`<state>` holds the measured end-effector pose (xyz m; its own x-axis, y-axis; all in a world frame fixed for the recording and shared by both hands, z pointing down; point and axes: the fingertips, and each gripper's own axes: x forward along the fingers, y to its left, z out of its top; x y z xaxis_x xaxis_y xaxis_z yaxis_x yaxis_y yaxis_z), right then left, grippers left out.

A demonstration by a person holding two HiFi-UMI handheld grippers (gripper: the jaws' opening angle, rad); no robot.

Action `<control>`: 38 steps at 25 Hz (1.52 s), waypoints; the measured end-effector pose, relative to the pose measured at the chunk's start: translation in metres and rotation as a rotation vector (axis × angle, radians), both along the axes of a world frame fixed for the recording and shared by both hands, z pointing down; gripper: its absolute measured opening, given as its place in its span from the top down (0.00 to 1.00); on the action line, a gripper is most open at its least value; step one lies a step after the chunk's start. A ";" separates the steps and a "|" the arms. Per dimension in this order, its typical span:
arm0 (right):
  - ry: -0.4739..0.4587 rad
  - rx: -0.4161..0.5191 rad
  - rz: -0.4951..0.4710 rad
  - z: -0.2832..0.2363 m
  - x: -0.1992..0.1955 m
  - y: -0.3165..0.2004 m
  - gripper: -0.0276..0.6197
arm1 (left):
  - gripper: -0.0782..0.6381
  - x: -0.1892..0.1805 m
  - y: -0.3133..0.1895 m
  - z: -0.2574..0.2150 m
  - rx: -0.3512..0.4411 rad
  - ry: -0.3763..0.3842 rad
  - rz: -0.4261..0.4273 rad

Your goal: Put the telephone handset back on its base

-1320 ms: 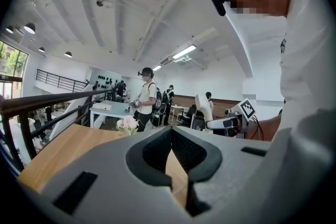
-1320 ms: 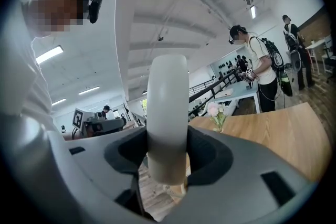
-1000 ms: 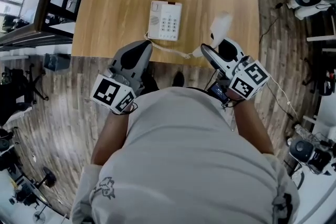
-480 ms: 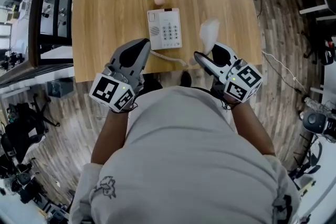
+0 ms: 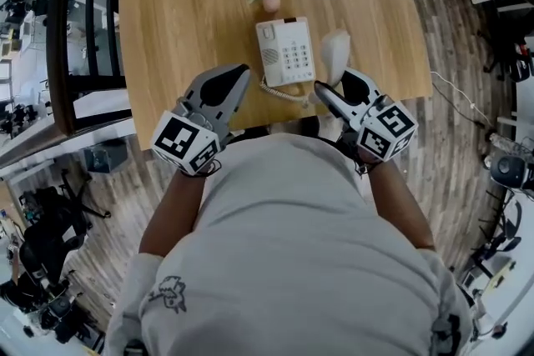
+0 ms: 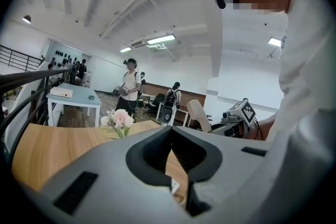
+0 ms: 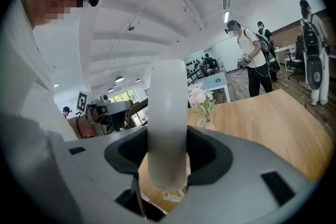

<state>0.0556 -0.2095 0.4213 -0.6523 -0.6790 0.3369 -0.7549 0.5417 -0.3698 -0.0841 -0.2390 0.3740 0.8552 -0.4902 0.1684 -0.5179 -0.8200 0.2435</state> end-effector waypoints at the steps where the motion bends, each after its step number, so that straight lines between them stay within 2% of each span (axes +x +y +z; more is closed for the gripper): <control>1: 0.004 -0.007 0.015 0.001 -0.003 -0.002 0.61 | 0.88 -0.003 -0.002 0.001 -0.005 0.000 0.015; 13: 0.076 -0.092 0.135 0.042 -0.028 -0.022 0.61 | 0.88 -0.018 -0.026 0.034 -0.080 -0.006 0.149; 31: 0.138 -0.264 0.239 0.141 -0.050 -0.058 0.61 | 0.88 -0.031 -0.054 0.080 -0.138 -0.030 0.186; 38: 0.168 -0.331 0.269 0.174 -0.054 -0.073 0.61 | 0.88 -0.032 -0.059 0.113 -0.177 -0.071 0.192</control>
<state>0.0015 -0.2826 0.5949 -0.3853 -0.6551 0.6499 -0.9168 0.1913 -0.3506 -0.1161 -0.2985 0.4867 0.9126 -0.2776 0.3002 -0.3780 -0.8526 0.3608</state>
